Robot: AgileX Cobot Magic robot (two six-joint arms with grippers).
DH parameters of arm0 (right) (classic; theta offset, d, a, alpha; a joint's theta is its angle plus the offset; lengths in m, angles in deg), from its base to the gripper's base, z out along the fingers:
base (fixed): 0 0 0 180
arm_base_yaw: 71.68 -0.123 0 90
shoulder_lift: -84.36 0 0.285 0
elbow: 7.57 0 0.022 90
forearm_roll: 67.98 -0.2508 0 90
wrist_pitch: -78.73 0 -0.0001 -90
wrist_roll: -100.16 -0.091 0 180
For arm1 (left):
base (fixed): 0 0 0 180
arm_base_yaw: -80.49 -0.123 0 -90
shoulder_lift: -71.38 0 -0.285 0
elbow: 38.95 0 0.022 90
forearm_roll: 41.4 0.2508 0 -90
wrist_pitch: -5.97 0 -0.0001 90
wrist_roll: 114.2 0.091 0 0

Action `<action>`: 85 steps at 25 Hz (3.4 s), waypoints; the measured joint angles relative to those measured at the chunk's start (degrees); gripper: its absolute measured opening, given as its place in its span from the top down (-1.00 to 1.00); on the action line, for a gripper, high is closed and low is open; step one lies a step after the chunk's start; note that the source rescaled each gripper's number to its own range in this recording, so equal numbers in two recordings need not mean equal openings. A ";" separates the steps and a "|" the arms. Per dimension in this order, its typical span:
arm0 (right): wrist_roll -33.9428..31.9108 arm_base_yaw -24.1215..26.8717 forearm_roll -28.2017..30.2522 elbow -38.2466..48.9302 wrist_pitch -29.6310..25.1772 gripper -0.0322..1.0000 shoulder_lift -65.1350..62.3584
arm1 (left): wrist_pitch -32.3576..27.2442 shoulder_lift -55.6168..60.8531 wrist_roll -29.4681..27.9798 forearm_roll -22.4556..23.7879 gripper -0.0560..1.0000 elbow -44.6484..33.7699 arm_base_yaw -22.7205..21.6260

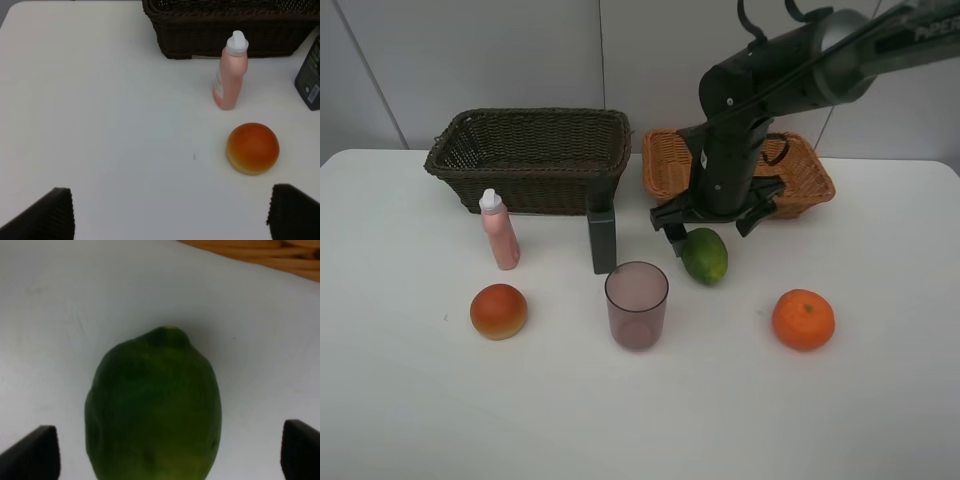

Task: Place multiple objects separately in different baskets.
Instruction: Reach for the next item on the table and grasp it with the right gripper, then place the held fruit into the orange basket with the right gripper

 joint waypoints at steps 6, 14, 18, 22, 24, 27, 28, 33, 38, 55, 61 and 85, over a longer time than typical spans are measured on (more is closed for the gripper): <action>-0.12 0.00 0.00 0.00 1.52 -0.88 2.02 | 0.00 0.00 0.00 0.00 -1.00 0.00 0.00; -0.19 0.00 -0.01 0.00 4.72 -0.88 2.85 | 0.00 0.00 0.00 0.00 -1.00 0.00 0.00; -0.24 0.00 -0.01 0.00 4.87 -0.88 4.33 | 0.00 0.00 0.00 0.00 -1.00 0.00 0.00; -0.24 0.00 -0.01 0.00 5.24 -0.88 5.38 | 0.00 0.00 0.00 0.00 -1.00 0.00 0.00; -0.24 0.00 -0.01 0.00 5.31 -0.88 5.93 | 0.00 0.00 0.00 0.00 -1.00 0.00 0.00; -0.30 0.00 -0.07 0.00 5.38 -0.88 6.89 | 0.00 0.00 0.00 0.00 -1.00 0.00 0.00; -0.30 0.00 -0.01 0.00 5.52 -0.88 6.97 | 0.00 0.00 0.00 0.00 -1.00 0.00 0.00; -0.30 0.00 0.19 0.00 5.69 -0.82 7.04 | 0.00 0.00 0.00 0.00 -1.00 0.00 0.00; -0.41 0.00 0.48 0.00 5.94 -0.04 7.09 | 0.00 0.00 0.00 0.00 -1.00 0.00 0.00; -0.46 0.00 0.76 0.00 5.10 0.10 7.10 | 0.00 0.00 0.00 0.00 -1.00 0.00 0.00; -0.34 0.00 0.84 0.00 4.12 0.10 6.97 | 0.00 0.00 0.00 0.00 -1.00 0.00 0.00; 4.60 0.24 1.16 2.46 -7.08 0.10 -9.72 | 0.00 0.00 0.00 0.00 -1.00 0.00 0.00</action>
